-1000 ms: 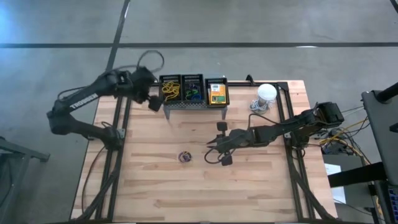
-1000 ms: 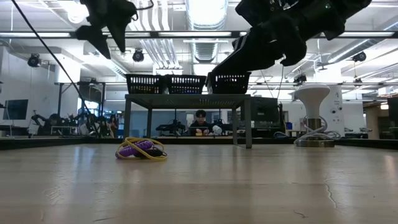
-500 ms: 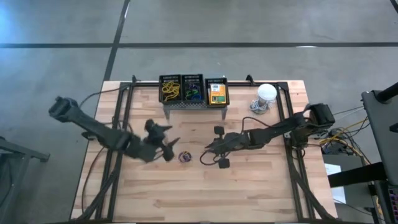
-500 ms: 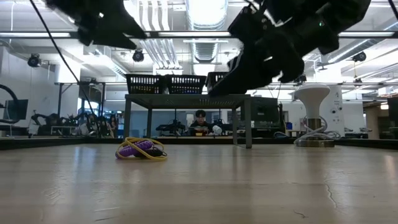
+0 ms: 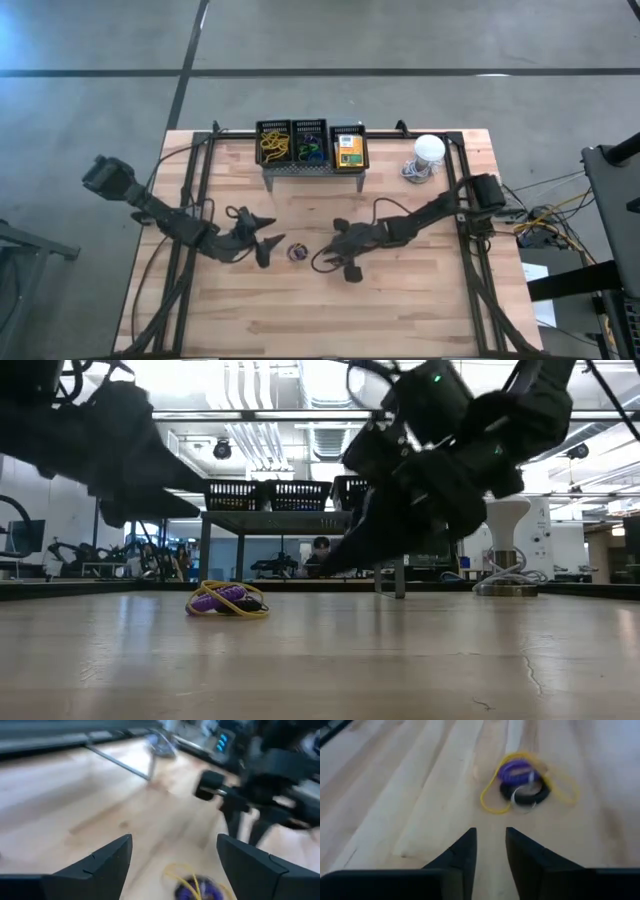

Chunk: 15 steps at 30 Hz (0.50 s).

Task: Pick & Place Office Desk Supplies
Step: Put the black spring keychain into the middle black bin on the shelf

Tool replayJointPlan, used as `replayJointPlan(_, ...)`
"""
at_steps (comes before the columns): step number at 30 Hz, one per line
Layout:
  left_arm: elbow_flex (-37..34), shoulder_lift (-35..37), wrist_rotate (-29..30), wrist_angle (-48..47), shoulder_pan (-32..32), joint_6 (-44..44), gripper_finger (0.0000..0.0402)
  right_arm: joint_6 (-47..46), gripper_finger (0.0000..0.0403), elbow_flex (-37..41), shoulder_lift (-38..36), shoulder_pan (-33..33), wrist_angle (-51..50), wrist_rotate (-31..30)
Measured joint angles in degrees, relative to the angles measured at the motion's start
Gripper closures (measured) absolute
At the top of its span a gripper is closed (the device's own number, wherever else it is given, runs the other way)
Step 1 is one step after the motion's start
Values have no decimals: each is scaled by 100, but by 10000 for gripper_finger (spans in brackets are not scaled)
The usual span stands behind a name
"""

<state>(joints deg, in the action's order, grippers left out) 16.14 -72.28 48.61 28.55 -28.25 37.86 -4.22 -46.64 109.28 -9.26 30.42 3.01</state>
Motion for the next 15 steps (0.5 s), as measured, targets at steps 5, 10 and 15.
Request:
replayJointPlan(5,-27,-20,-706,-16,37,-1,117,-271,269,-255,399,2,-6,50)
replayJointPlan(10,138,-363,-1061,10,7,-143,134,-298,246,-527,632,-13,-22,50)
replayJointPlan(15,433,-1030,-1076,-9,8,-294,146,-204,237,-814,808,-11,-14,12)
